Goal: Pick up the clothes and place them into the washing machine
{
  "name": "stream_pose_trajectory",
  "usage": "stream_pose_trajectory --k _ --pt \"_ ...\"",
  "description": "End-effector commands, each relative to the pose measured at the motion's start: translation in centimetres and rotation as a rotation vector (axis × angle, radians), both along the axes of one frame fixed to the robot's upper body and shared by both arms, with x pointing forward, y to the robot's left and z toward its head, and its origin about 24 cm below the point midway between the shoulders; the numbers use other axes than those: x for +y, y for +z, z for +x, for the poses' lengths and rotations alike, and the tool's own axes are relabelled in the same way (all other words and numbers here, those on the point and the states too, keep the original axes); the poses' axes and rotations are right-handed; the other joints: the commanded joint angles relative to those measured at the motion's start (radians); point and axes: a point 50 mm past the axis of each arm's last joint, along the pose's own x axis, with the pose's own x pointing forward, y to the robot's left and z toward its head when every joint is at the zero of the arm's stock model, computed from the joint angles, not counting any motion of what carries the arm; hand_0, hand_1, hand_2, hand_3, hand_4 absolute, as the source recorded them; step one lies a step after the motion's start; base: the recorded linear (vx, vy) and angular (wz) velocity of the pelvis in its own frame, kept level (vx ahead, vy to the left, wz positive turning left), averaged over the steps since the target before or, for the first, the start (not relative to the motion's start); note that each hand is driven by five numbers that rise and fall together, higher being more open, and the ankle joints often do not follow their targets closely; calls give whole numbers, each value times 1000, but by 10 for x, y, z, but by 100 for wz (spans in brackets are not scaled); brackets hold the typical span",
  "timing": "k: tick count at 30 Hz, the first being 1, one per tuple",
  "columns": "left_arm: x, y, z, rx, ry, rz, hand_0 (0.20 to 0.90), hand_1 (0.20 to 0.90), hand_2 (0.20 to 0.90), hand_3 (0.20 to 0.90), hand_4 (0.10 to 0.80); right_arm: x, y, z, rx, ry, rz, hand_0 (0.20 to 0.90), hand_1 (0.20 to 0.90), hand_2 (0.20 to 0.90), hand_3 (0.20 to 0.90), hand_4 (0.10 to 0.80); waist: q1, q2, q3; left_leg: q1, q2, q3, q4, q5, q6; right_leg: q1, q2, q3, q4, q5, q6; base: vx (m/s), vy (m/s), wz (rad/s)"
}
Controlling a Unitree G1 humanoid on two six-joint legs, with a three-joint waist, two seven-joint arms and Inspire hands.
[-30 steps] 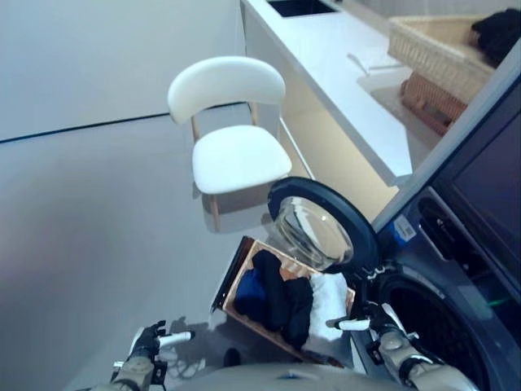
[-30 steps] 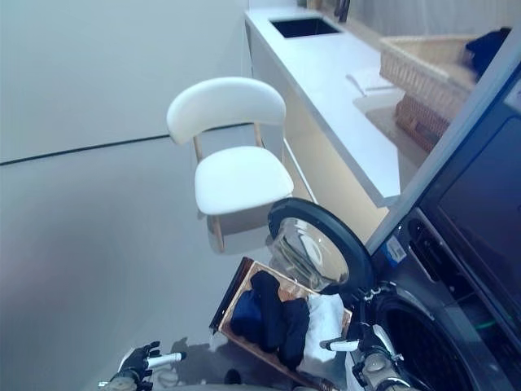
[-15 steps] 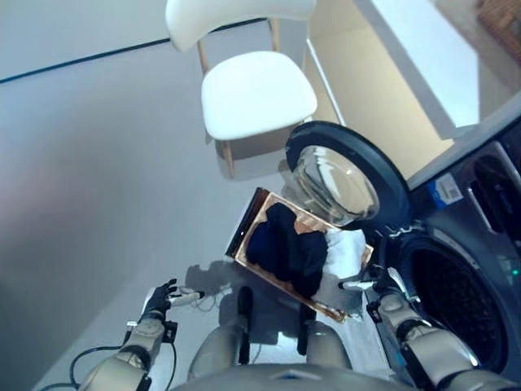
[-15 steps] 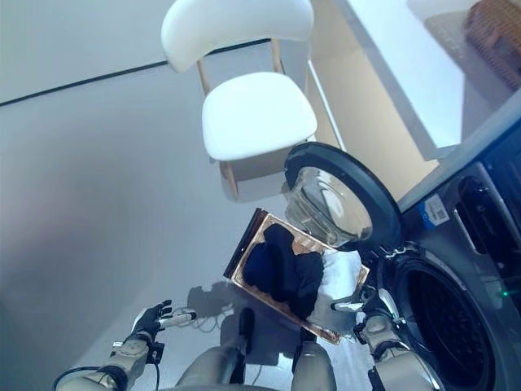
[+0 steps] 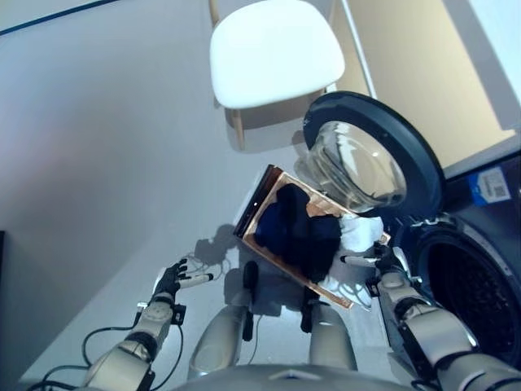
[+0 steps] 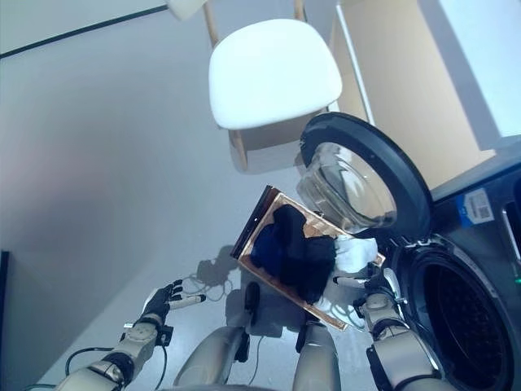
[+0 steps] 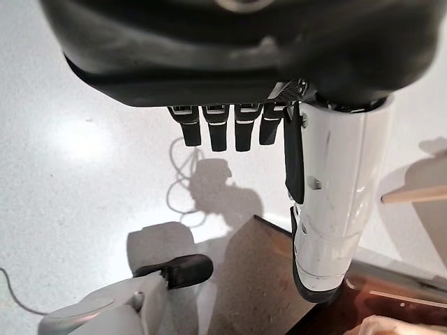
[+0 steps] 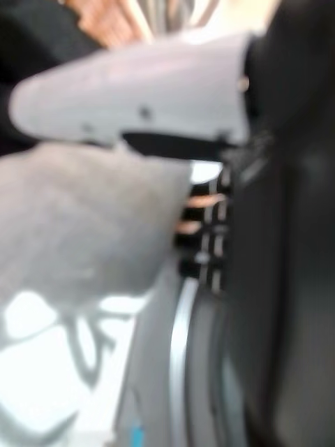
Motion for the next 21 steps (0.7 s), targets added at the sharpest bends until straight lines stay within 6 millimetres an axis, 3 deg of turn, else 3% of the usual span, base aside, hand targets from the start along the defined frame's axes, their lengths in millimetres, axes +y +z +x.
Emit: stream_pose_trajectory --k 1,10,19,21 --pt "7 10 12 -79 33 25 900 900 900 900 800 -27 19 5 -33 -67 -90 900 900 900 900 800 24 -29 -7 -25 -42 25 84 -88 -39 21 -67 70 -168 268 18 -6 5 12" --pt "-3 28 33 -206 1 -13 900 900 900 900 800 -11 49 46 -92 15 -149 900 900 900 900 800 51 3 35 -118 -67 34 147 -95 -32 -67 -91 70 -94 259 17 -40 35 4" --pt "-12 49 47 -334 -33 -59 900 900 900 900 800 0 66 68 -136 64 -166 900 900 900 900 800 70 19 41 -239 -89 57 240 -121 -20 -186 -116 93 1 239 10 -29 58 -3" --pt "-12 49 46 -336 -39 -56 900 900 900 900 800 1 68 70 -140 66 -166 900 900 900 900 800 73 19 37 -237 -90 57 255 -153 -23 -186 -117 102 17 209 16 71 29 -5"
